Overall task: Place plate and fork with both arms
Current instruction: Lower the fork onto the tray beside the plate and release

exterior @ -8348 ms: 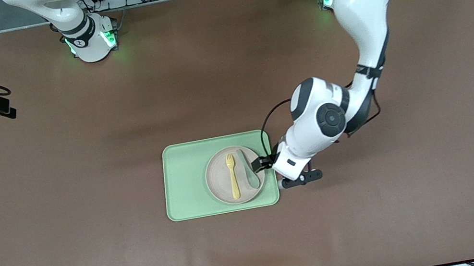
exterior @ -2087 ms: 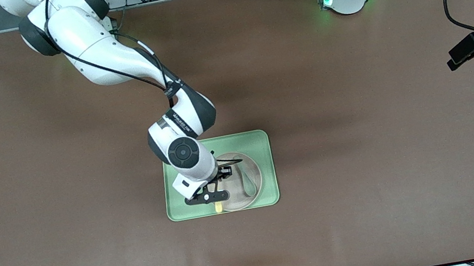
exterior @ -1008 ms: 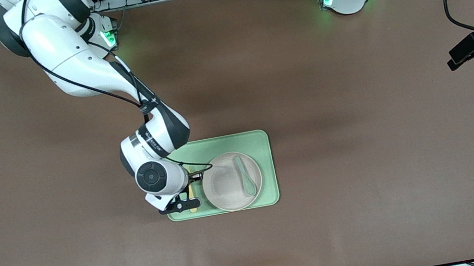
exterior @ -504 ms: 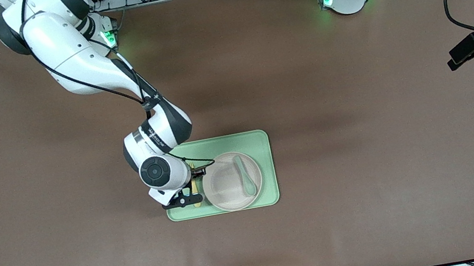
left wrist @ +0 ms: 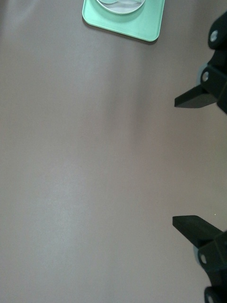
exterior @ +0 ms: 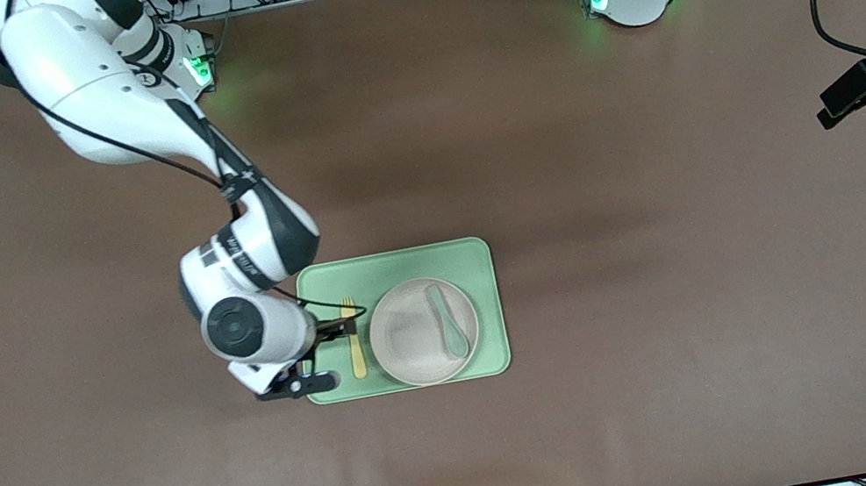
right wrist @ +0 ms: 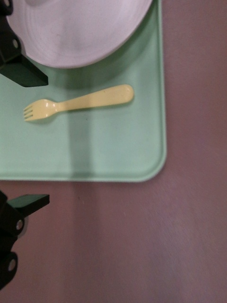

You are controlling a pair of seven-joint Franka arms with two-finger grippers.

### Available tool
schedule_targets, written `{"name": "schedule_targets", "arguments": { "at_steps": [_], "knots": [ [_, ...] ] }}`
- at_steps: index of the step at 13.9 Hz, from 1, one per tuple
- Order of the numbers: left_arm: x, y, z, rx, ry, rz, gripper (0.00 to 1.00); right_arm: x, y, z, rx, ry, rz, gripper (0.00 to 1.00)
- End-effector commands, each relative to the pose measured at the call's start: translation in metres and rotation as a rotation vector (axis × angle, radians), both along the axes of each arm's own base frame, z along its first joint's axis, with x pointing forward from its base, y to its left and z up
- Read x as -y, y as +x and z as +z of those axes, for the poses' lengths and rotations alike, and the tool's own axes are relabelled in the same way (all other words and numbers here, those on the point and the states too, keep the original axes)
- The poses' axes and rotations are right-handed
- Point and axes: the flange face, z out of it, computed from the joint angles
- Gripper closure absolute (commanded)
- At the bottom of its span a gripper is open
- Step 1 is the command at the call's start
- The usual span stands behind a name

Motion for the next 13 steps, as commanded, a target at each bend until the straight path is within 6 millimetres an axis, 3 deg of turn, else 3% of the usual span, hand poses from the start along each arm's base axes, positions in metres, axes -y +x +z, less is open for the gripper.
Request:
{"name": "schedule_targets", "arguments": {
  "at_steps": [1,3,5,7,11,13],
  "knots": [
    [0.001,-0.001,0.002,0.009,-0.001,-0.015,0.00,0.042,0.014,0.054,0.029,0.074,-0.019,0.00],
    [0.002,-0.001,0.001,0.007,-0.001,-0.017,0.00,0.072,0.019,0.103,0.087,0.092,-0.050,0.00],
    [0.003,0.000,0.001,0.007,-0.001,-0.018,0.00,0.092,0.012,0.134,0.063,0.062,-0.064,0.00],
    [0.003,0.001,-0.001,0.004,-0.002,-0.020,0.00,0.113,0.004,0.189,0.108,0.063,-0.082,0.00],
    [0.003,0.003,-0.002,0.007,-0.003,-0.019,0.00,0.135,-0.038,0.284,0.115,0.037,-0.099,0.00],
    [0.003,0.003,-0.002,0.009,-0.003,-0.019,0.00,0.136,-0.063,0.325,0.128,0.030,-0.093,0.00]
  ]
}}
